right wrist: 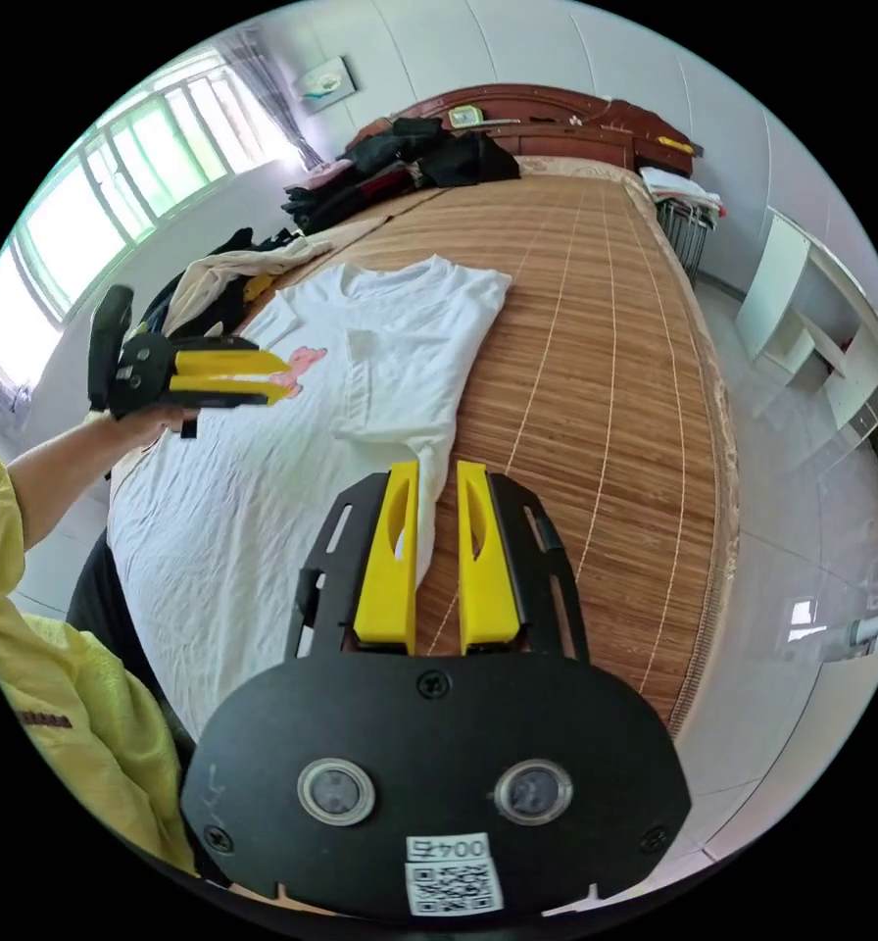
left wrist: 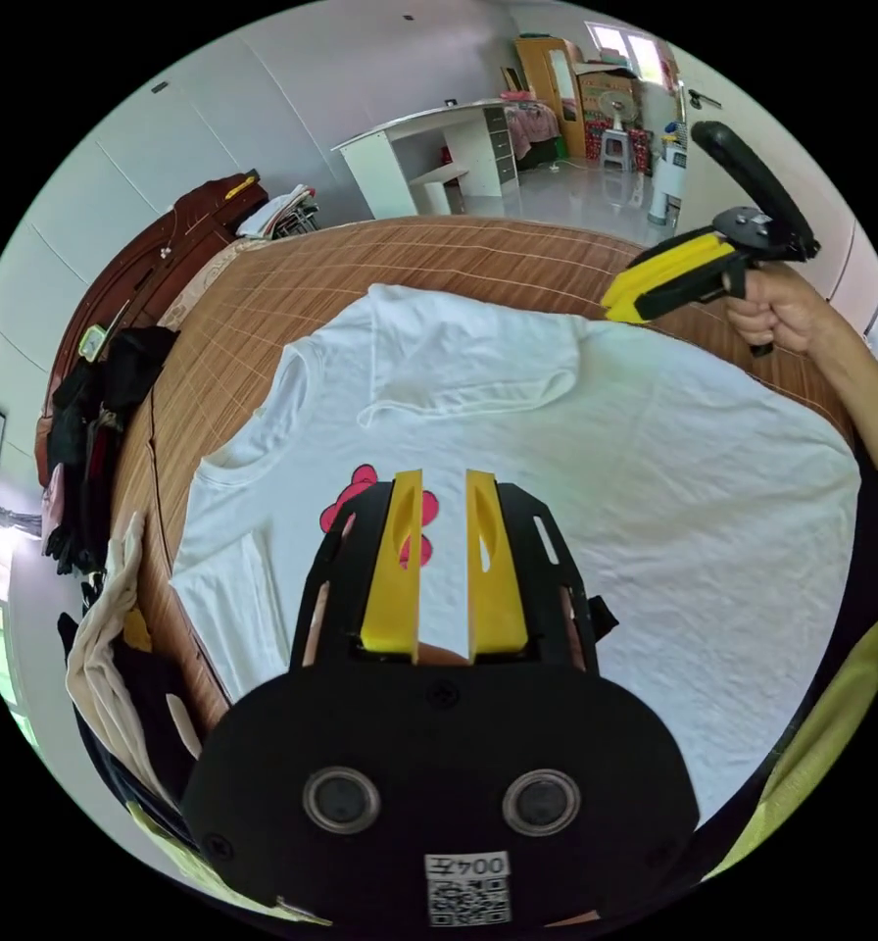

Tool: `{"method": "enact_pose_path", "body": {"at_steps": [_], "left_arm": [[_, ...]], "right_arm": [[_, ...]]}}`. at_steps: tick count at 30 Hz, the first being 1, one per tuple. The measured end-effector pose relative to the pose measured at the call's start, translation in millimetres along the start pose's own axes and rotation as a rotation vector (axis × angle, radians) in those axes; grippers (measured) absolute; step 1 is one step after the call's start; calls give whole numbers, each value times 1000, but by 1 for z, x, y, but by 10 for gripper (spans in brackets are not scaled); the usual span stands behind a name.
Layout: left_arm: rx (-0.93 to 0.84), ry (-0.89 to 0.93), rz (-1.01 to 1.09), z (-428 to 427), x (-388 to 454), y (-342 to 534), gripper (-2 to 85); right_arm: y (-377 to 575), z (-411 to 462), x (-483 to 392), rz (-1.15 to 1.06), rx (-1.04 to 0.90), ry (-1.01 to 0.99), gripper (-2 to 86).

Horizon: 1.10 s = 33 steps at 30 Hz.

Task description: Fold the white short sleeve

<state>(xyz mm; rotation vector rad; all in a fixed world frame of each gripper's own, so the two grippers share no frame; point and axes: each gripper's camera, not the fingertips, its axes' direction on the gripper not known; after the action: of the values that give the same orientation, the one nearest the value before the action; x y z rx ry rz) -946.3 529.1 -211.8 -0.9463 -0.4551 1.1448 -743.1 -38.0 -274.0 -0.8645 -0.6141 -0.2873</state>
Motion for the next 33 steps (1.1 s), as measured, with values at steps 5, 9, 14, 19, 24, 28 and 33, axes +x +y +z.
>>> {"method": "enact_pose_path", "body": {"at_steps": [5,9,14,19,24,28,33], "left_arm": [[86,-8,39,-26,32,-16,55],[107,46,56,-31,29,-39,58],[77,55,149,-35,35,-46,62],[47,72,173,-35,34,-49,63],[9,130,162,-31,28,-54,43],[55,151,151,-56,28,-62,19],[33,29,275,-66,61,-55,16]], "right_arm": [[3,1,-8,-49,-6,57,86],[5,-1,-7,-54,0,15,87],[6,0,-4,-57,-39,26,86],[9,-2,0,-44,-45,17,79],[12,-3,0,-39,-54,27,76],[14,-3,-1,-26,-61,53,62],[17,-4,6,33,-65,61,56]]}}
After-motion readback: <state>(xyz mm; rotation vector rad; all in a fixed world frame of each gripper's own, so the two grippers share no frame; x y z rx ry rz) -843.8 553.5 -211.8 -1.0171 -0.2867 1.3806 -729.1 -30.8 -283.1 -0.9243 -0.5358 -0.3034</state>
